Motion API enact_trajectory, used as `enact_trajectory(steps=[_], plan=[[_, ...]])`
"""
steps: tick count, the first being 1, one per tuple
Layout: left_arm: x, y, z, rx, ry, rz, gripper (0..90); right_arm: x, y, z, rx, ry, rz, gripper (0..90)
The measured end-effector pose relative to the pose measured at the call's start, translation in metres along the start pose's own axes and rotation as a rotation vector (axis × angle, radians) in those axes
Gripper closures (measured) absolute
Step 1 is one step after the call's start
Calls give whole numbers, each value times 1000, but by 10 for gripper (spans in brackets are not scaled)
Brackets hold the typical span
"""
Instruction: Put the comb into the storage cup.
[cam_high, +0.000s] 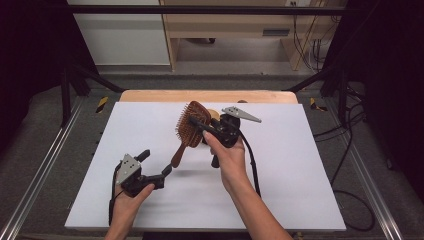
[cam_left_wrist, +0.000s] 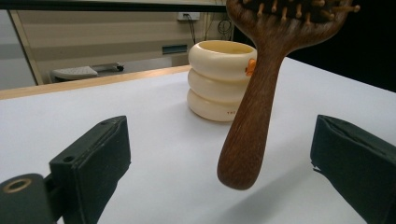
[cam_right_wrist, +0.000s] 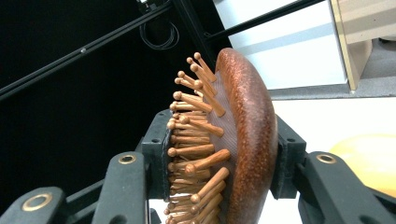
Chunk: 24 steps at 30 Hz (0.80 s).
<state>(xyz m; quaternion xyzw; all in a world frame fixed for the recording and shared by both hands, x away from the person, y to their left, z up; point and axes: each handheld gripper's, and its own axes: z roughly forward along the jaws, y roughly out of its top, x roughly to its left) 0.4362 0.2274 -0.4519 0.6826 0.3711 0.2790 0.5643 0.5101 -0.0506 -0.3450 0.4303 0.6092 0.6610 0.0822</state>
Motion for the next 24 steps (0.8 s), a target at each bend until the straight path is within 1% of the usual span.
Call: enact_trajectory(steps=[3,7,14,15,16,17,24], plan=[[1,0,0,-2,8,1,42,-1,4,1,-4,-4,-7,519],[2,-1,-1,-5,6,0,40,-4,10,3,-7,-11,-12,518],[4,-1,-1,-6,14,4,40,-7,17,6,-10,-19,-22,517],[4,-2,-1,-7,15,1,40,-7,18,6,-11,-20,-17,518],[5,-2,-1,-7,16,0,40,-8,19,6,-13,-21,-24,518],[5,-2,-1,-6,18,0,40,-8,20,6,-11,-22,-19,517],[7,-2,-2,-2,25,0,39,-10,26,7,-16,-29,-27,518]])
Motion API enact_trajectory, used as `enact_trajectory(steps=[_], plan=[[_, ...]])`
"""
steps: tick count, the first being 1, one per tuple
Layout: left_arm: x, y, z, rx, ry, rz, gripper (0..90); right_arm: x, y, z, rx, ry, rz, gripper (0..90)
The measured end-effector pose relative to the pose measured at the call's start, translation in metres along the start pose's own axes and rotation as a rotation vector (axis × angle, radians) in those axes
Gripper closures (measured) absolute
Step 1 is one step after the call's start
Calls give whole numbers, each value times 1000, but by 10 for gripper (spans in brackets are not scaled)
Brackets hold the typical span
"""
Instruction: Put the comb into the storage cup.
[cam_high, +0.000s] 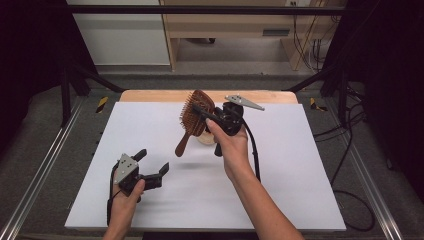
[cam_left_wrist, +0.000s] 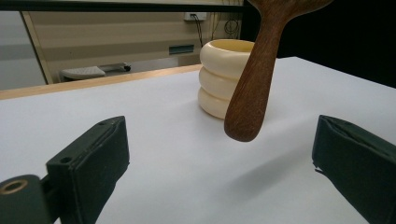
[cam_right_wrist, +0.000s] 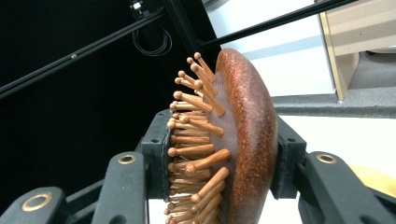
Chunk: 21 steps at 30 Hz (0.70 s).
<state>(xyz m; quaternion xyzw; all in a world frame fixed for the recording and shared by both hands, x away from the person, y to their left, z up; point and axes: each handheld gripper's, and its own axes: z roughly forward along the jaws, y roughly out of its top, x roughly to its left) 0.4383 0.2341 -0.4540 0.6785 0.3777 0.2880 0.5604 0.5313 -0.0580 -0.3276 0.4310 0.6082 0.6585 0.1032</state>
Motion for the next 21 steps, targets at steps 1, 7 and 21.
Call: enact_trajectory(steps=[1,7,21], plan=[[0,0,0,1,1,-1,39,0,1,0,1,-2,1,518],[1,0,0,2,2,-1,37,-1,8,1,-4,-7,-9,517],[2,-1,0,6,3,-3,37,0,28,7,-21,-21,-28,517]])
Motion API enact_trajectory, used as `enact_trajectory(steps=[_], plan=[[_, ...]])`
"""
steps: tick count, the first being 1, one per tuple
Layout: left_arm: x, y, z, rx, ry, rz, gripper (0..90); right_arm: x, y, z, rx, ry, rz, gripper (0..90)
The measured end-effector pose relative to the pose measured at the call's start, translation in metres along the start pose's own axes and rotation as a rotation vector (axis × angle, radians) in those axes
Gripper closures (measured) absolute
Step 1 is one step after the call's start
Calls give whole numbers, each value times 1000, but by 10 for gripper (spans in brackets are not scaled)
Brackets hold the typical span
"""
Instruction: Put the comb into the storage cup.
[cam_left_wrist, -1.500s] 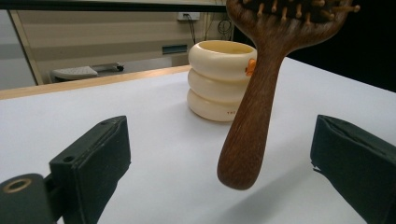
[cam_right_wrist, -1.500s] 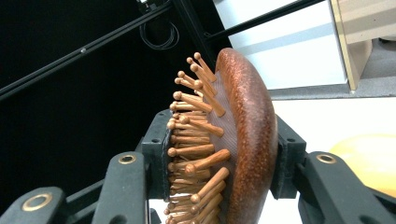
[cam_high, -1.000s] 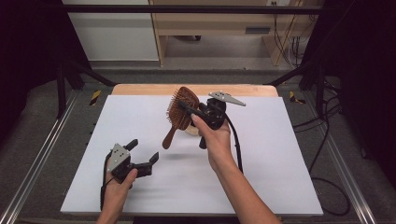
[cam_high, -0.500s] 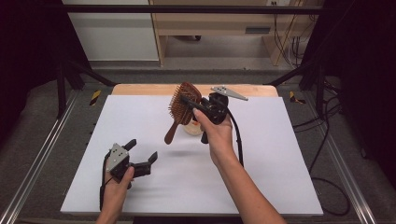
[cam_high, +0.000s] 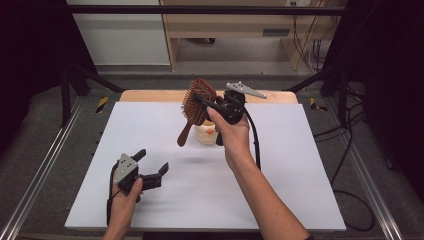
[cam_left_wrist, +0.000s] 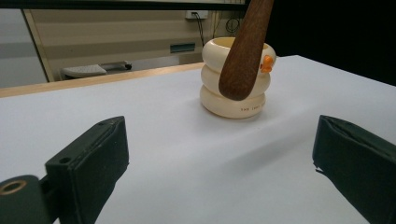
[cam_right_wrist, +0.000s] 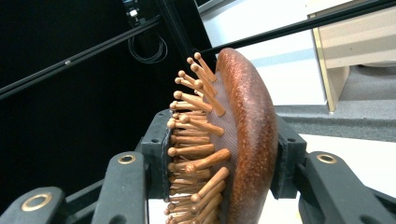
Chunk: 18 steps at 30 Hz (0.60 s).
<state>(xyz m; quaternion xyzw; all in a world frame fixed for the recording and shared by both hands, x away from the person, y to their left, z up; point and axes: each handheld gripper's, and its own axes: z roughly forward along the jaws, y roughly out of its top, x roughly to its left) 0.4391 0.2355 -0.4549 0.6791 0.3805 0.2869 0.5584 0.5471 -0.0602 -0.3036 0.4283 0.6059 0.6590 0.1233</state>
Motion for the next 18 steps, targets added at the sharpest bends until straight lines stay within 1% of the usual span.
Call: enact_trajectory(steps=[6,8,14,18], plan=[[1,0,0,1,2,0,37,-2,9,4,-10,-6,5,516],[1,0,0,-2,6,1,37,-2,13,5,-11,-9,-2,516],[1,-1,1,4,8,2,37,-5,24,10,-21,-20,1,516],[2,-1,1,6,9,4,37,-6,30,13,-27,-30,-6,516]])
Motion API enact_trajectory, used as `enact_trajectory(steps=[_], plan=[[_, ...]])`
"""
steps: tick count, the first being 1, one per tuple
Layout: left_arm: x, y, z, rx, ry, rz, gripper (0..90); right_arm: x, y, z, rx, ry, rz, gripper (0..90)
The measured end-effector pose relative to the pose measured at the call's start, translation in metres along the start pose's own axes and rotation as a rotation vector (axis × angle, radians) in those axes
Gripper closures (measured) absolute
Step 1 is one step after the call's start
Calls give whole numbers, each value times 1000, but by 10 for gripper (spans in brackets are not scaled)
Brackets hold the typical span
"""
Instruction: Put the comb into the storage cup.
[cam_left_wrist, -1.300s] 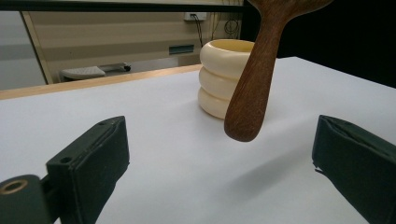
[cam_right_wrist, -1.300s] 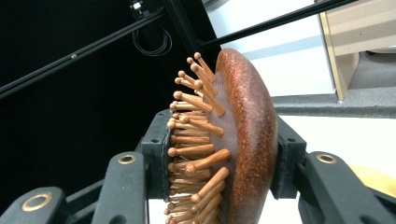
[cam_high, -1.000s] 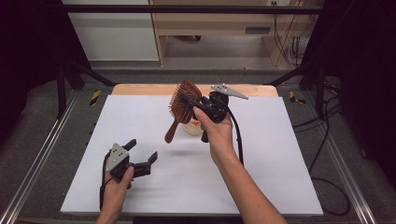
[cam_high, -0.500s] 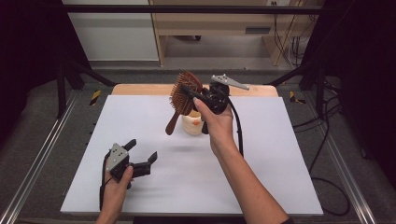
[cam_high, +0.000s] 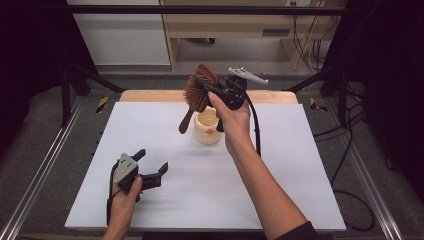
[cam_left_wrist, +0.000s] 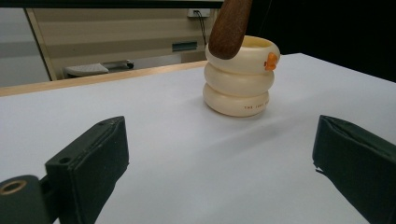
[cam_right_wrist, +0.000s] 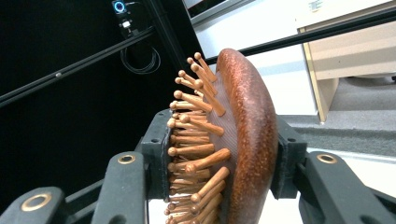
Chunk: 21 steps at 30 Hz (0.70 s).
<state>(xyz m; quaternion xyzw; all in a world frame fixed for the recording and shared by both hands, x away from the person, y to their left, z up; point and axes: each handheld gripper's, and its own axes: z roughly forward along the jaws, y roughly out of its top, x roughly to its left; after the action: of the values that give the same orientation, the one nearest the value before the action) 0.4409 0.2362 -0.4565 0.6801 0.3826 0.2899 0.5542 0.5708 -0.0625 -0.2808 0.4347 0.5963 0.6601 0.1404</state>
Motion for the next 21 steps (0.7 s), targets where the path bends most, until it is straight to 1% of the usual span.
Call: enact_trajectory(steps=[10,21], plan=[[0,0,0,3,-1,5,37,-6,10,5,-12,-15,-3,516],[0,0,0,4,-1,9,36,-9,13,6,-19,-24,0,515]])
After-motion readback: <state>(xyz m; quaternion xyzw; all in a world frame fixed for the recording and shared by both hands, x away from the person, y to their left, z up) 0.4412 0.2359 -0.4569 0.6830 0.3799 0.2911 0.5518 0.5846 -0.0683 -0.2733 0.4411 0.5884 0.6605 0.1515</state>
